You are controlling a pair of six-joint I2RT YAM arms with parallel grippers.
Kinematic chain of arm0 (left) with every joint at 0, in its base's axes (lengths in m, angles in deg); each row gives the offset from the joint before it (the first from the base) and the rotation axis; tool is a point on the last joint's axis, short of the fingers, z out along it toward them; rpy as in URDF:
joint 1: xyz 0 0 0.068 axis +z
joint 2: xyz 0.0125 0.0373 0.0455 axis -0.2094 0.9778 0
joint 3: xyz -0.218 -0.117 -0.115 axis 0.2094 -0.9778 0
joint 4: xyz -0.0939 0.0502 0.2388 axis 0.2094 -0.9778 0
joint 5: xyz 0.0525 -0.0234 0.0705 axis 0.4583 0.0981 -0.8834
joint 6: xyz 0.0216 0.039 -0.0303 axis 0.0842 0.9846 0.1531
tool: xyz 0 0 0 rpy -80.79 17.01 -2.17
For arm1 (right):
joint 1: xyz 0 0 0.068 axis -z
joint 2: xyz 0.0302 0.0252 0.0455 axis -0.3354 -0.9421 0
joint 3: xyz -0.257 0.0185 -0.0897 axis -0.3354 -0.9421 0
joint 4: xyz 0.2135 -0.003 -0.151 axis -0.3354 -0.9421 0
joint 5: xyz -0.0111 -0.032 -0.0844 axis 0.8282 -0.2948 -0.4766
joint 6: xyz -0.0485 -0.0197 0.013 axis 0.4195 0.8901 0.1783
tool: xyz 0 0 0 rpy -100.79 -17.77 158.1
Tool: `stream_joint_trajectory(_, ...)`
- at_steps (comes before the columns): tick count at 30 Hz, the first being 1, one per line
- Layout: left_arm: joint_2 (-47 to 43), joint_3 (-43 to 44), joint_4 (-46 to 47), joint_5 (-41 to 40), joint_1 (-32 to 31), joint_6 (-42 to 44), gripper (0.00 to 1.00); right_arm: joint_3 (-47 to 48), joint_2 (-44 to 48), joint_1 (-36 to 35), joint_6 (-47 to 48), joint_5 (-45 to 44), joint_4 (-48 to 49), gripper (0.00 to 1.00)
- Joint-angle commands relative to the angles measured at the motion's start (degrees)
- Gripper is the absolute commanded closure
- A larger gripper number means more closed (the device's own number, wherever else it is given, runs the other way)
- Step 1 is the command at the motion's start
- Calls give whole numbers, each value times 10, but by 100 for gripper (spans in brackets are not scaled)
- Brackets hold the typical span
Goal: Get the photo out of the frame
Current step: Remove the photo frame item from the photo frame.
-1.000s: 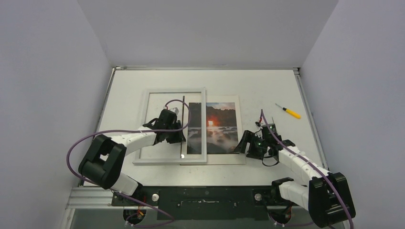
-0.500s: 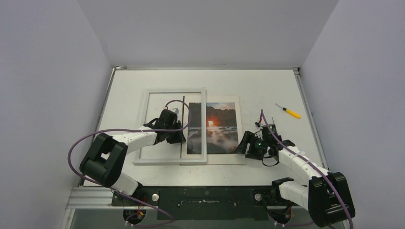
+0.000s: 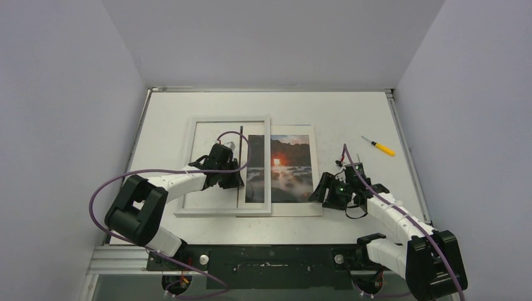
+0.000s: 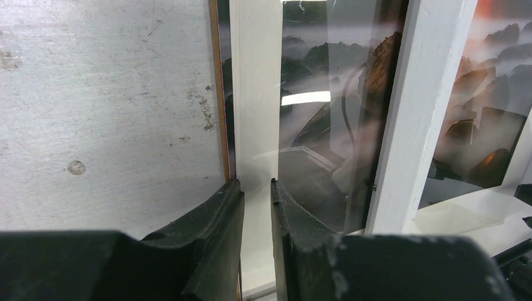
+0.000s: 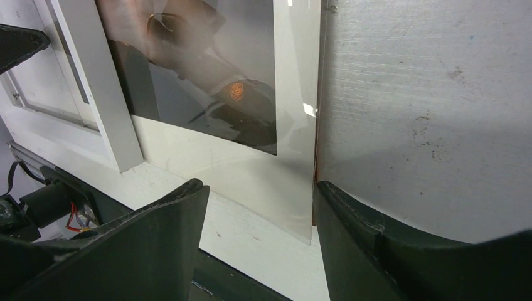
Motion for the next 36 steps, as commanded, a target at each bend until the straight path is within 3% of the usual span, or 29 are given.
stream_joint_trajectory(1,6,20,10,7,2,2,79,25,12,2,-4,31,13,39)
stream_joint_trajectory(14,3,19,8,7,2,3,79,31,17,2,0,39,7,31)
stream_joint_trajectory(19,4,19,9,8,2,3,79,33,26,2,-4,46,8,41)
stream_joint_trajectory(27,1,15,9,7,2,3,80,21,18,2,-13,61,31,44)
stream_joint_trajectory(32,-1,15,8,7,2,2,80,14,22,2,-19,79,47,60)
stream_joint_trajectory(36,-1,16,8,7,2,1,80,-2,15,2,-34,92,79,58)
